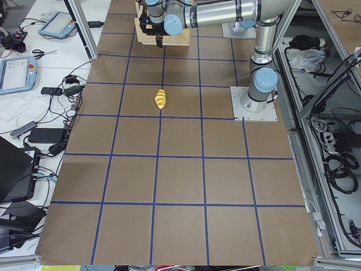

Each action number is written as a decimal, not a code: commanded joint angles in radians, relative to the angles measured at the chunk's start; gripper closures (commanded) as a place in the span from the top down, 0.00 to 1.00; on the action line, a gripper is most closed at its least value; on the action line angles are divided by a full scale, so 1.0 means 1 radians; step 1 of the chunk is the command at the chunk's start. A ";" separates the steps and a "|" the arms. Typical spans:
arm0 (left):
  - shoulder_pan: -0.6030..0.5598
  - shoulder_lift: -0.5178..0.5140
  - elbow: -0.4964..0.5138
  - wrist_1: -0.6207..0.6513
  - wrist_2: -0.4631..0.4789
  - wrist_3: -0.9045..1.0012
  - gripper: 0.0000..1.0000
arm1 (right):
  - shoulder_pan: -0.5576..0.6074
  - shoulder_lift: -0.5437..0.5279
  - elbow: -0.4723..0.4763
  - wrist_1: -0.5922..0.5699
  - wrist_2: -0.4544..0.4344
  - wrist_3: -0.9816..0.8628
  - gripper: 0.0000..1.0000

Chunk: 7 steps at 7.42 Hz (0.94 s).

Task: Open upper drawer
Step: 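Pull the drawer handle away from the cabinet with the left gripper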

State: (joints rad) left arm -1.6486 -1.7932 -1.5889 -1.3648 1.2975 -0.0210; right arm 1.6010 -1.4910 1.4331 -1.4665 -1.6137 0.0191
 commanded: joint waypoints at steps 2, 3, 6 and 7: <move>0.032 0.014 -0.009 -0.017 0.019 0.004 1.00 | 0.000 0.000 0.000 0.000 0.000 0.001 1.00; 0.042 0.021 -0.008 -0.042 0.019 0.022 1.00 | 0.000 0.000 0.000 0.000 0.000 0.001 1.00; 0.064 0.050 -0.008 -0.082 0.037 0.039 1.00 | 0.000 0.000 0.000 0.000 0.000 0.001 1.00; 0.069 0.055 -0.005 -0.083 0.064 0.039 1.00 | 0.000 0.000 0.000 0.000 0.000 0.001 1.00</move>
State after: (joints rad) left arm -1.5855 -1.7470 -1.5970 -1.4387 1.3393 0.0174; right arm 1.6008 -1.4910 1.4330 -1.4665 -1.6138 0.0195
